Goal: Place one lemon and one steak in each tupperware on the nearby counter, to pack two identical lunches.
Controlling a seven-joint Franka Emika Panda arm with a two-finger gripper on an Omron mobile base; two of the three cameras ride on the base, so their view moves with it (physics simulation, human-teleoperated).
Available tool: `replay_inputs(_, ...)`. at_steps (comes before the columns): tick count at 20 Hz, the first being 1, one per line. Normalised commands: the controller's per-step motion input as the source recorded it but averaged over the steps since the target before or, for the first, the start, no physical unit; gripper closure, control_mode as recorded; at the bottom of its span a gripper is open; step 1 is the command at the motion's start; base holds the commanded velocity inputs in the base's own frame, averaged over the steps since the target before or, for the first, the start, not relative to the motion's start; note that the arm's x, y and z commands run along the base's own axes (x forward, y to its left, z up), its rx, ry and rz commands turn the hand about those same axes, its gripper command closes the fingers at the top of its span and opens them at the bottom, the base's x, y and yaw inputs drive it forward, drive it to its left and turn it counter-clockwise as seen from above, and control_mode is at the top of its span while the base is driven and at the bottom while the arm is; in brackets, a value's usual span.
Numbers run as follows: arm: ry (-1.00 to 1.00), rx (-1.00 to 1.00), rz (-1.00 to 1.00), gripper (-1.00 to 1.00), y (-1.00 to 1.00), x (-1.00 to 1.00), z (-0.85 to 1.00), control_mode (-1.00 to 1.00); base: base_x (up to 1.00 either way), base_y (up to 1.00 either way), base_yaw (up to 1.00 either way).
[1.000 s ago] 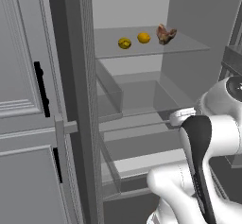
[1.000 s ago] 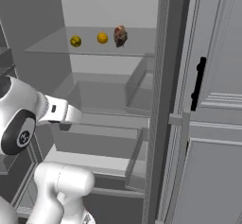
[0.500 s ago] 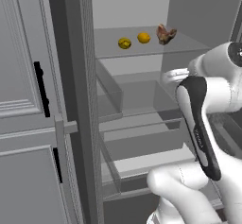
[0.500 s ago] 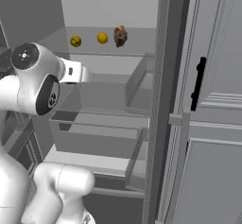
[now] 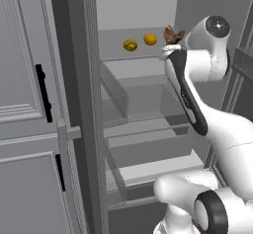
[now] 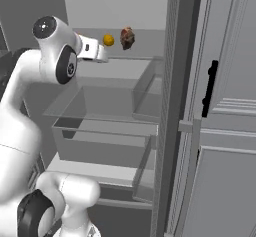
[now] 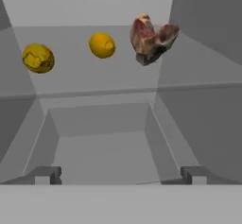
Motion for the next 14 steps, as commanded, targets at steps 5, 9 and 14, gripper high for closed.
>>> replay_inputs(5,0.0,-0.01,-0.21,-1.0,-0.15,0.92,0.35,-1.0,0.0,0.0,0.0)
replay_inputs(9,0.0,0.0,-0.2,-1.0,-0.55,0.94,0.02,-1.0,0.0,0.0,0.0)
replay_inputs(14,0.05,0.08,-0.01,-1.0,-0.53,0.99,-0.1,-1.0,0.0,0.0,0.0)
